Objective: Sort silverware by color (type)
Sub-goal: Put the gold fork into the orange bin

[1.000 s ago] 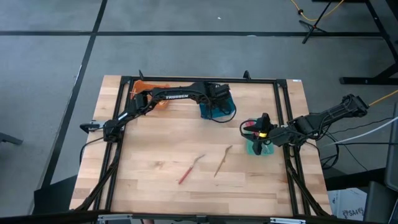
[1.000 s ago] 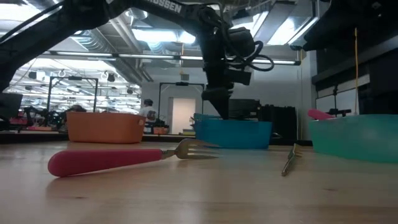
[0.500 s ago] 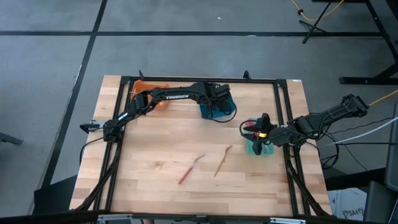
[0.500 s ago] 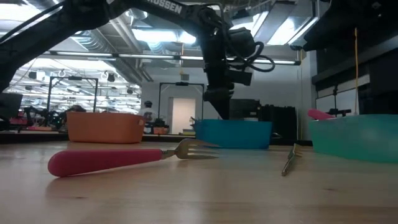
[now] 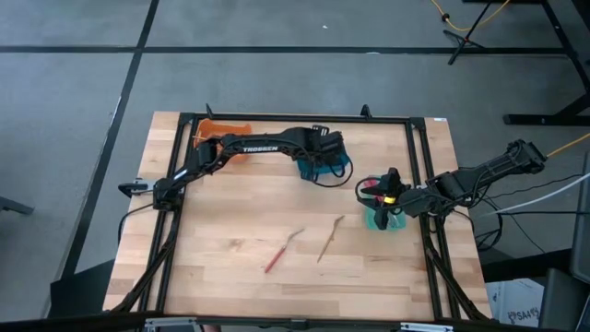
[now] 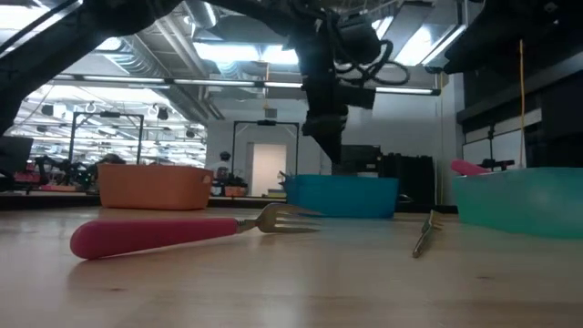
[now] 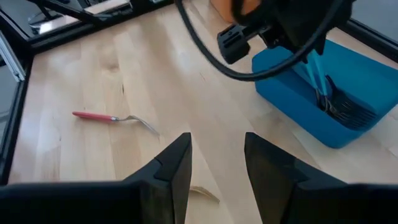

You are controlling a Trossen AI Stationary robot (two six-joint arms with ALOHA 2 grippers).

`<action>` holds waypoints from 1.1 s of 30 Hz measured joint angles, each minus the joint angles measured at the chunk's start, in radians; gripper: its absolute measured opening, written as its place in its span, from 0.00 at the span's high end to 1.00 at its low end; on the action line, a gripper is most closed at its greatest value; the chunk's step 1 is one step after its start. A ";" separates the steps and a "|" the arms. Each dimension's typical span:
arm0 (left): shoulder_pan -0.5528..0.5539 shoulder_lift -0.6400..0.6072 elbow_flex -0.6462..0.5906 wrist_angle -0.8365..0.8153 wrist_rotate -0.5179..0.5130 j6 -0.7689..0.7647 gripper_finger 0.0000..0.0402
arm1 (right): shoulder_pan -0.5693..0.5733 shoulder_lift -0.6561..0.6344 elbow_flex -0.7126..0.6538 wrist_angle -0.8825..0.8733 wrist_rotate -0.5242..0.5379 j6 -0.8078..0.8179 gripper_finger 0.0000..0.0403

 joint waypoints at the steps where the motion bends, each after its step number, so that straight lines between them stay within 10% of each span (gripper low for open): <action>1: -0.006 -0.010 0.000 -0.009 0.002 -0.001 0.81 | 0.000 0.000 0.000 0.008 0.000 0.000 0.66; 23: -0.188 -0.388 0.001 -0.286 0.024 -0.321 0.81 | 0.000 0.215 0.001 0.537 -0.251 -0.343 0.66; 33: -0.338 -0.486 0.001 -0.301 0.025 -0.500 0.81 | 0.000 0.398 0.124 0.489 -0.333 -0.422 0.66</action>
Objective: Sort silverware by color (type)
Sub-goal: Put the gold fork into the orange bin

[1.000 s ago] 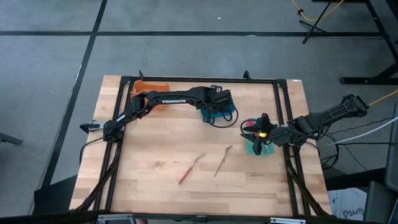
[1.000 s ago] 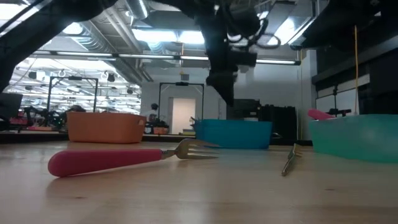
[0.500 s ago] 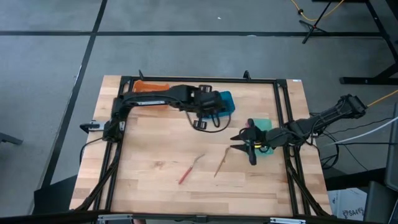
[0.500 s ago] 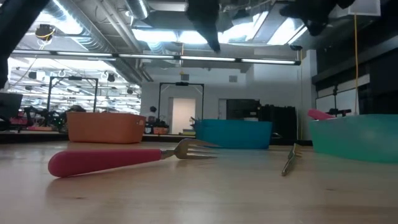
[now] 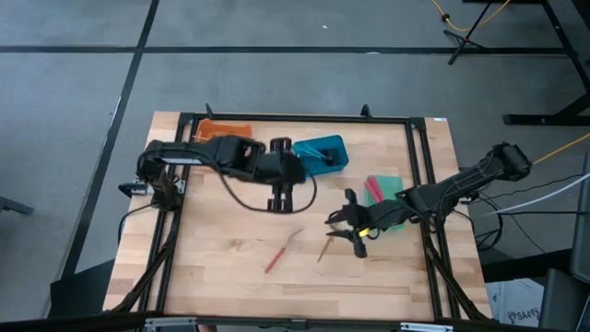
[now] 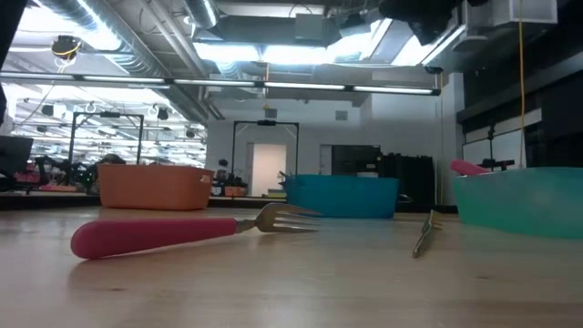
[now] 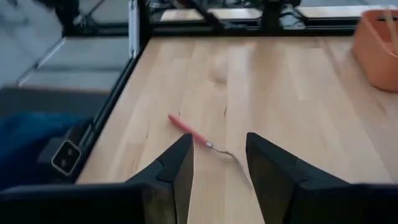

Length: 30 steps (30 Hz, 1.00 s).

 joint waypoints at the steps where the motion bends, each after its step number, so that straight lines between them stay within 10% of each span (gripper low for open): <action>1: -0.018 -0.003 0.000 -0.001 -0.004 -0.011 0.81 | 0.000 0.020 0.026 -0.020 -0.018 -0.021 0.66; 17: -0.246 -0.016 -0.043 -0.068 -0.262 -0.236 0.81 | 0.000 0.242 0.136 -0.365 -0.042 -0.249 0.66; 30: -0.273 -0.176 -0.655 0.254 -0.359 -0.494 0.81 | -0.032 0.395 0.136 -0.376 -0.121 -0.359 0.66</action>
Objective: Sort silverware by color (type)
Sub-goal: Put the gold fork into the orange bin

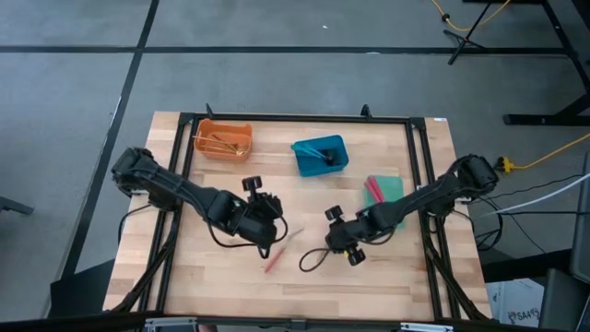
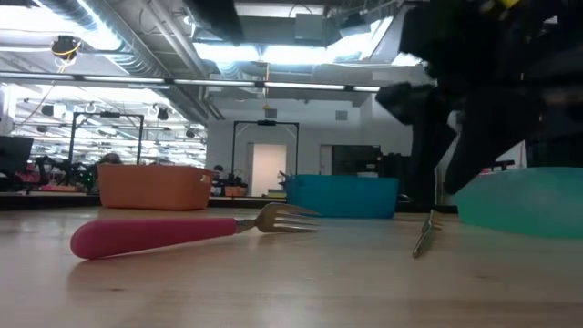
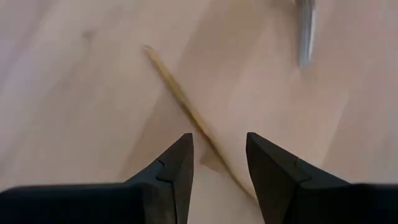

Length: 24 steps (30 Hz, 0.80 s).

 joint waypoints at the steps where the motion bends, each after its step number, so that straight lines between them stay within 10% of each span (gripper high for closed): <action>1: -0.001 -0.019 -0.060 0.072 0.006 0.000 0.81 | -0.010 0.007 0.000 0.000 0.001 0.000 0.66; 12: -0.001 -0.091 -0.501 0.682 0.138 -0.001 0.81 | -0.083 0.062 -0.001 -0.041 -0.058 -0.010 0.66; 24: -0.003 -0.090 -0.618 0.955 0.167 0.003 0.81 | -0.079 0.099 -0.002 -0.054 -0.040 -0.060 0.66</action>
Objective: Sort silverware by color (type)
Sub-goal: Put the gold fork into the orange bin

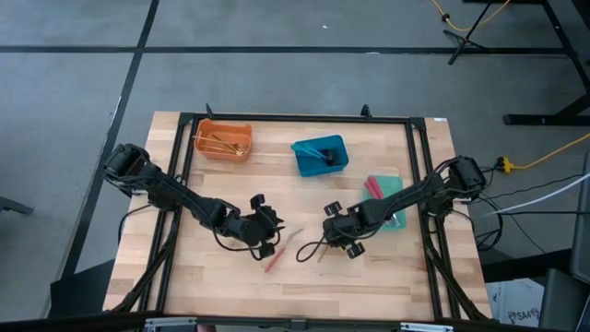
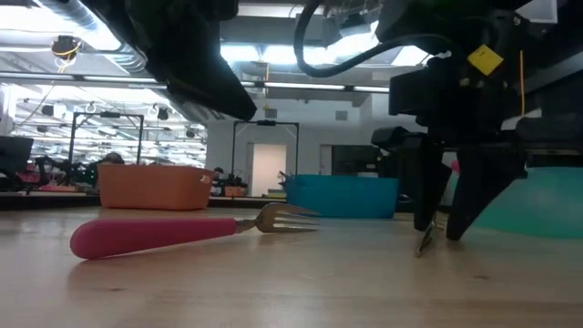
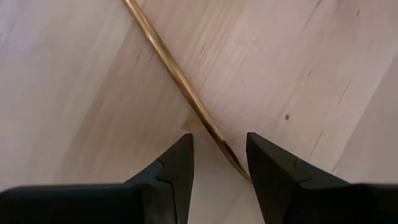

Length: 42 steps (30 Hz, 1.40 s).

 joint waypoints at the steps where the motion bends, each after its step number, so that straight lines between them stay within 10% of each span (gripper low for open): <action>1: 0.000 0.000 0.000 0.008 0.000 0.002 0.81 | 0.000 0.000 0.000 0.001 0.000 0.000 0.66; 12: 0.000 0.000 0.000 0.029 -0.007 0.003 0.81 | 0.000 0.004 0.000 -0.001 0.010 0.000 0.68; 25: 0.000 0.000 0.000 0.059 -0.009 0.004 0.81 | 0.000 0.005 0.000 0.010 0.017 -0.001 0.99; 42: 0.000 0.001 0.000 0.159 -0.009 0.003 0.81 | -0.002 -0.038 -0.002 -0.032 0.024 0.004 0.99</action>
